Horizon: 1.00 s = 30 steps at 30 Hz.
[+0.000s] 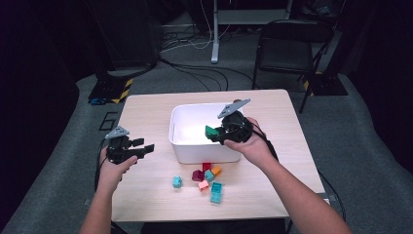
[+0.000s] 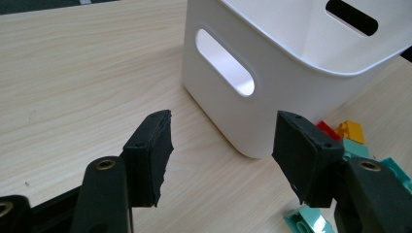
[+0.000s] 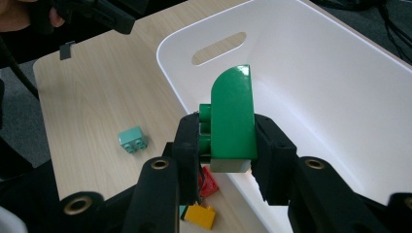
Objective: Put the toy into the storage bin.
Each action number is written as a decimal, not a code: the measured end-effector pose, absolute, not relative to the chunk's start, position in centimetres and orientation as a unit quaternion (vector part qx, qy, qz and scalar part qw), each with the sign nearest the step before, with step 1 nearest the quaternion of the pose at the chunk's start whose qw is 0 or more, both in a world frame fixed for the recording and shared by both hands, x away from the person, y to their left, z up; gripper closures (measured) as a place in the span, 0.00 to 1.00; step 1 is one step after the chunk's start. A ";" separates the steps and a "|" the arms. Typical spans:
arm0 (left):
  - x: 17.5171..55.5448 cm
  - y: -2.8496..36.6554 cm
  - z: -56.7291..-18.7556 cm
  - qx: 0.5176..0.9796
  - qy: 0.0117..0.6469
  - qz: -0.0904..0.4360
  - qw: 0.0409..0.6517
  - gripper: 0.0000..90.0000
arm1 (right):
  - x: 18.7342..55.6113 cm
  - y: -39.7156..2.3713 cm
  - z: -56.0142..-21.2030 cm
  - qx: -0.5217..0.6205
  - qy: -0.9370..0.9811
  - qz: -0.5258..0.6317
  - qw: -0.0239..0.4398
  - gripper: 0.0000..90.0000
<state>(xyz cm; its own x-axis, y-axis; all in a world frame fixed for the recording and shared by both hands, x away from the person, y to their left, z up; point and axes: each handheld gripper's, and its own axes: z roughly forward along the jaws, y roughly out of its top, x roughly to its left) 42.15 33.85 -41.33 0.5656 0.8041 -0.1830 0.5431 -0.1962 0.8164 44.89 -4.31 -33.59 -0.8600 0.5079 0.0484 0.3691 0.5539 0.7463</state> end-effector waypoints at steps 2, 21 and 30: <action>42.2 33.8 -41.4 0.758 0.444 0.146 0.455 0.43 | 45.4 -4.1 -33.6 0.248 0.878 0.400 0.088 0.73; 42.3 34.0 -41.4 0.760 0.442 0.144 0.454 0.43 | 49.5 -3.2 -34.3 0.280 0.870 0.393 0.099 0.73; 42.3 34.0 -41.4 0.758 0.444 0.143 0.455 0.43 | 50.8 -2.1 -34.2 0.285 0.869 0.391 0.102 0.73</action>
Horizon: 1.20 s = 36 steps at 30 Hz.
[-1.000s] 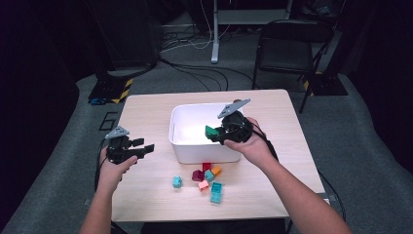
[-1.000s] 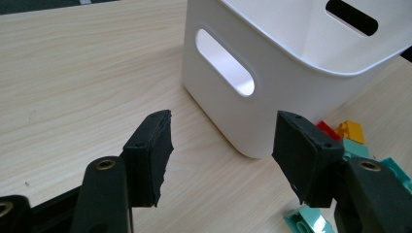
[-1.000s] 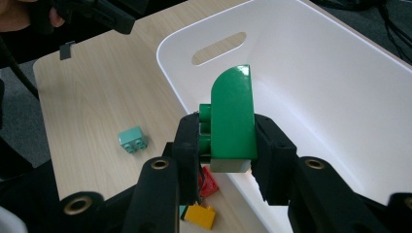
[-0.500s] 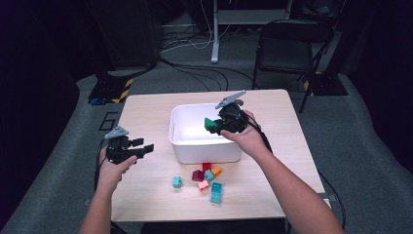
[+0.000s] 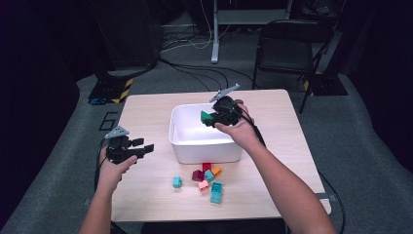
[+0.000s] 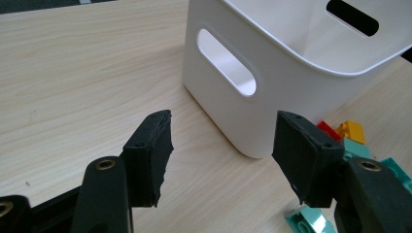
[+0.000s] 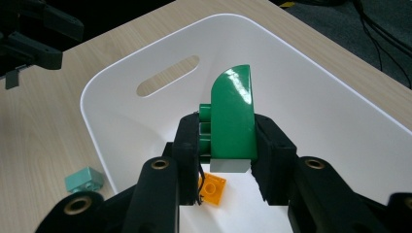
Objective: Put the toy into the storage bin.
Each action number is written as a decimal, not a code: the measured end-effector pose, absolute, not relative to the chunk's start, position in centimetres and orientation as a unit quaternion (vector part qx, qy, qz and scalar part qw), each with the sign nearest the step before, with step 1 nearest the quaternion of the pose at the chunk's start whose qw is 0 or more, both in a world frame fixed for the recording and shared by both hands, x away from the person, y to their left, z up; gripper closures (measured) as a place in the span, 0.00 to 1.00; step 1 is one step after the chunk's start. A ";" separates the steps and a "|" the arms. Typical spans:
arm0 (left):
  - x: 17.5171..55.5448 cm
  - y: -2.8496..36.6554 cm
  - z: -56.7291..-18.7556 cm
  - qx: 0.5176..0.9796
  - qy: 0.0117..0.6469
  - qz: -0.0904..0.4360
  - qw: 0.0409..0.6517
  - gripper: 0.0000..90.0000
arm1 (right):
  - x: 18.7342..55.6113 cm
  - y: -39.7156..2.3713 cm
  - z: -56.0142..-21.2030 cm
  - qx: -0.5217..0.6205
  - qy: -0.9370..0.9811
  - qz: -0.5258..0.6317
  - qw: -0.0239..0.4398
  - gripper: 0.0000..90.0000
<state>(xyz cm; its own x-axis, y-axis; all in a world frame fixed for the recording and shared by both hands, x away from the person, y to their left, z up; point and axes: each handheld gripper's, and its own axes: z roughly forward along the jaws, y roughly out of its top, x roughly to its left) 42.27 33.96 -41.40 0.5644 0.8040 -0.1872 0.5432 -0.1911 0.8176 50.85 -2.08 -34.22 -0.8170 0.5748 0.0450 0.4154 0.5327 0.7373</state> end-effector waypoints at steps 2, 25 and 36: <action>42.3 34.0 -41.4 0.758 0.444 0.143 0.455 0.43 | 51.2 -1.7 -34.3 0.285 0.870 0.390 0.102 0.73; 42.4 34.2 -41.6 0.759 0.444 0.141 0.455 0.43 | 55.0 1.1 -36.6 0.279 0.876 0.375 0.114 0.73; 42.4 34.2 -41.6 0.759 0.444 0.141 0.456 0.43 | 55.5 2.4 -38.1 0.284 0.882 0.362 0.105 0.73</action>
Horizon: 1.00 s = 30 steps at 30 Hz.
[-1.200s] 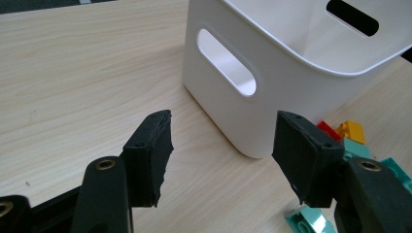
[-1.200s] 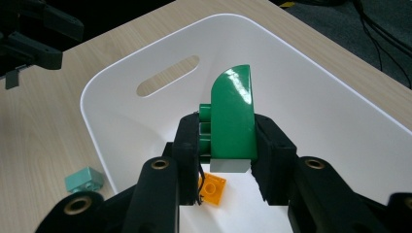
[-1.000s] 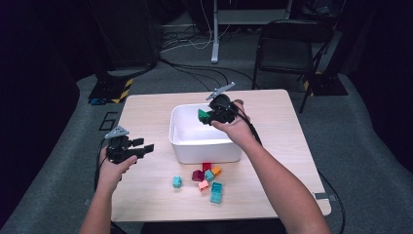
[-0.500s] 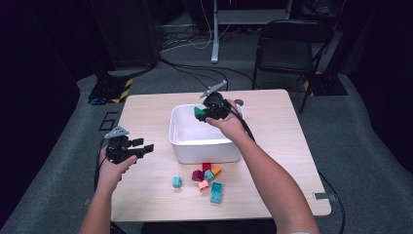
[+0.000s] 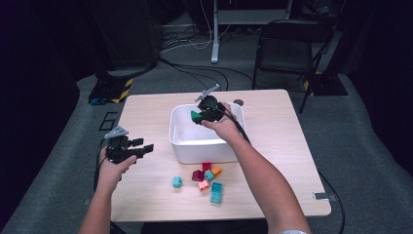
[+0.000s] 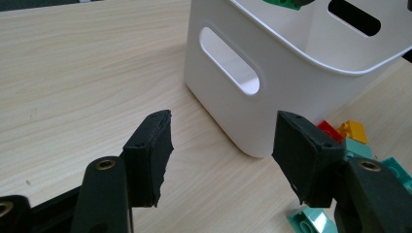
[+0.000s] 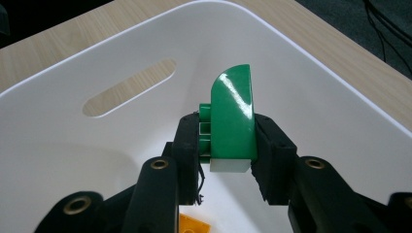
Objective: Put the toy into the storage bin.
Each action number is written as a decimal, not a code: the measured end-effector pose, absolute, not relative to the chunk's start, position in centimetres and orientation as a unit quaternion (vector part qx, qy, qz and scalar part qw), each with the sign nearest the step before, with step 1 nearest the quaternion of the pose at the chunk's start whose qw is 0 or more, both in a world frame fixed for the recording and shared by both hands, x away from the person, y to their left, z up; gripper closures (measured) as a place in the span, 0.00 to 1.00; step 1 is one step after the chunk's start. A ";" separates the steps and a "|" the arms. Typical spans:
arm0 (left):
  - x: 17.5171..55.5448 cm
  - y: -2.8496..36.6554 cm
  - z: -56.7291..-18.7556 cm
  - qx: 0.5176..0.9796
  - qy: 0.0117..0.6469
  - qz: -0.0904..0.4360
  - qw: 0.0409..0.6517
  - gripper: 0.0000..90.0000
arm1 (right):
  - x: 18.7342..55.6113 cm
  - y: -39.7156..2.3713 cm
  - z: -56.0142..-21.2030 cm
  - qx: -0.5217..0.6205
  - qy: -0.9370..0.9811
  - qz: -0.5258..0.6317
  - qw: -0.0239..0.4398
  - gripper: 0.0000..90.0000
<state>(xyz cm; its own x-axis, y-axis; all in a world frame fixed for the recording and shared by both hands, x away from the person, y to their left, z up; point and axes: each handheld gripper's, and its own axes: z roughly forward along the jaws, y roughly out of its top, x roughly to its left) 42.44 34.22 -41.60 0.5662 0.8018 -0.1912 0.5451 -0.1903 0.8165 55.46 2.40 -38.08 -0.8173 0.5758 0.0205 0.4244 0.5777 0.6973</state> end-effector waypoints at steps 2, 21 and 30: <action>42.4 34.2 -41.6 0.758 0.445 0.140 0.455 0.43 | 55.5 2.6 -38.3 0.288 0.882 0.359 0.102 0.72; 42.4 34.5 -41.5 0.756 0.447 0.142 0.456 0.43 | 52.2 1.3 -35.4 0.271 0.878 0.375 0.120 0.61; 42.4 34.3 -41.5 0.757 0.446 0.143 0.455 0.43 | 49.0 0.2 -33.9 0.247 0.879 0.389 0.119 0.55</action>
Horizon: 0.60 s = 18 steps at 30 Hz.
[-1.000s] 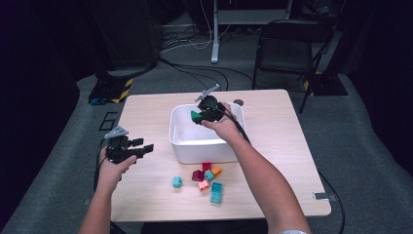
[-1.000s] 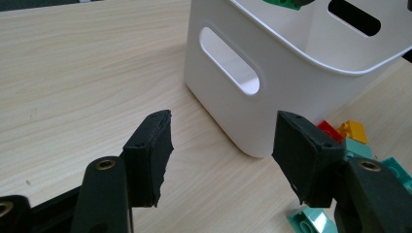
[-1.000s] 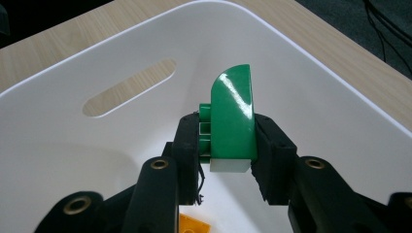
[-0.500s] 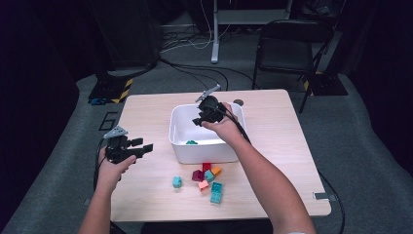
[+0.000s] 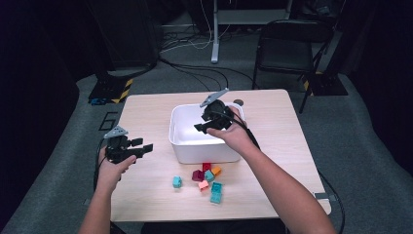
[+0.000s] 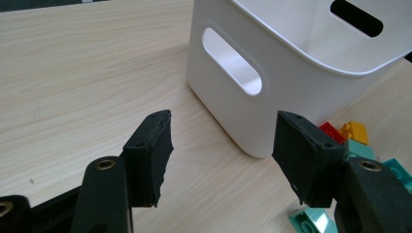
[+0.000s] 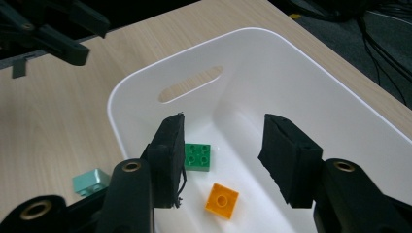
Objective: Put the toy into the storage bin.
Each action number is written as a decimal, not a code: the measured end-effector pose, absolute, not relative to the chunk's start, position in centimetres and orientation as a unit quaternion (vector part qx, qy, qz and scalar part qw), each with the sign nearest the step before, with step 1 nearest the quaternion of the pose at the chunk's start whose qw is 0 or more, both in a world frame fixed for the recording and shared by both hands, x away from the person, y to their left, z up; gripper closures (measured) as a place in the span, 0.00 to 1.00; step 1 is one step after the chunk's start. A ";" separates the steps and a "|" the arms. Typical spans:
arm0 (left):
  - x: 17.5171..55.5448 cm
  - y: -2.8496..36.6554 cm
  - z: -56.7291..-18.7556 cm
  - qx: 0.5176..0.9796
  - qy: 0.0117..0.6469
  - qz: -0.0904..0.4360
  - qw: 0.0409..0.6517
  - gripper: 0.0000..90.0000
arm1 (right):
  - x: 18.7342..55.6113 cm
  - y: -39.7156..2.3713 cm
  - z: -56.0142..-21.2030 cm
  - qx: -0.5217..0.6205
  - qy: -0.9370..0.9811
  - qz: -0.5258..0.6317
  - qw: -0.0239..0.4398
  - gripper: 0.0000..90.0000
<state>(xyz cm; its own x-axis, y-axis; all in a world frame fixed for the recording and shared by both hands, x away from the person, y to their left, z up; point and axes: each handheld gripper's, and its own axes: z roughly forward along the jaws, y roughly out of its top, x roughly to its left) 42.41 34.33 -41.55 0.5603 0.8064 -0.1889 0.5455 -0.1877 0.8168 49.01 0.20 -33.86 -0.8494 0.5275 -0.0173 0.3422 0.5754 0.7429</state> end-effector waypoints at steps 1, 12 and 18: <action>42.4 34.4 -41.5 0.758 0.447 0.143 0.454 0.43 | 48.7 0.1 -33.8 0.242 0.879 0.394 0.118 0.55; 42.4 34.3 -41.6 0.757 0.448 0.143 0.454 0.43 | 45.1 -0.5 -33.8 0.216 0.875 0.421 0.102 0.52; 42.4 34.4 -41.6 0.756 0.450 0.143 0.453 0.43 | 43.4 -0.4 -35.0 0.191 0.879 0.424 0.101 0.53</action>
<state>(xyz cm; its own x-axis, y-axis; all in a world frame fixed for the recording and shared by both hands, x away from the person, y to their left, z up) 42.40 34.36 -41.60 0.5550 0.8095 -0.1914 0.5506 -0.1851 0.8140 43.42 -0.39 -34.96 -0.9064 0.4221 -0.0147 0.2513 0.5671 0.7843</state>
